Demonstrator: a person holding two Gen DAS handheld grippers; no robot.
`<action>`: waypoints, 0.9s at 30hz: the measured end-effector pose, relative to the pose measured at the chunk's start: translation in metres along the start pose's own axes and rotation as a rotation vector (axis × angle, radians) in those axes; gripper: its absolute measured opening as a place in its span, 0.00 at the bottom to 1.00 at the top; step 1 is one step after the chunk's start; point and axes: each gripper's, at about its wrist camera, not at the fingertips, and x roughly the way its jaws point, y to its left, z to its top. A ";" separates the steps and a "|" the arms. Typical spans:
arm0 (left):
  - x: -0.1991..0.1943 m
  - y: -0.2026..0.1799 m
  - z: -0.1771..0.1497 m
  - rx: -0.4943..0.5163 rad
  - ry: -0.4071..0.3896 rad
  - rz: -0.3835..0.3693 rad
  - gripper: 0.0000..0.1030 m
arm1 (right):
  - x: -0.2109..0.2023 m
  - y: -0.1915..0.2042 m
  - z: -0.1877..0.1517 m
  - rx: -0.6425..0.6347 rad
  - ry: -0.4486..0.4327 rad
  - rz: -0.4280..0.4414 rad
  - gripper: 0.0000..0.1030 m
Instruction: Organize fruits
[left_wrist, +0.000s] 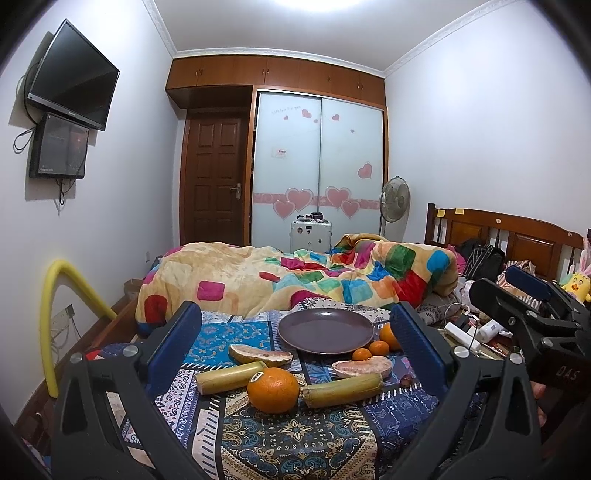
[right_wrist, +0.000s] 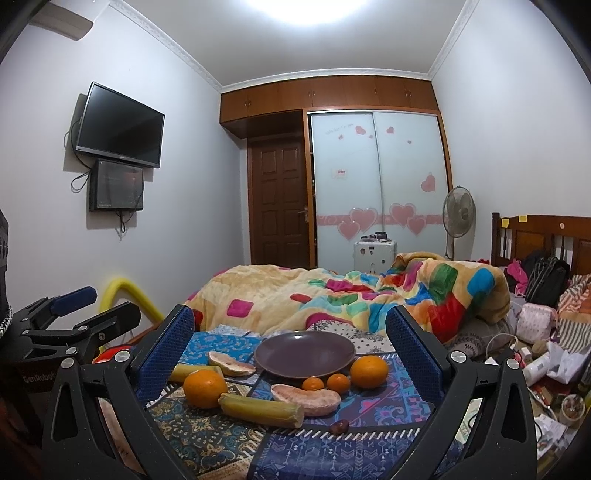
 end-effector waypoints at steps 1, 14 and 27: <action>0.000 0.001 0.001 -0.001 0.000 0.001 1.00 | 0.000 0.000 0.000 0.002 0.001 0.002 1.00; 0.000 0.002 0.000 0.005 -0.004 0.014 1.00 | 0.000 0.000 0.000 0.004 0.004 0.010 1.00; 0.001 0.002 -0.001 0.000 0.002 0.009 1.00 | 0.000 0.001 0.000 0.005 0.003 0.008 1.00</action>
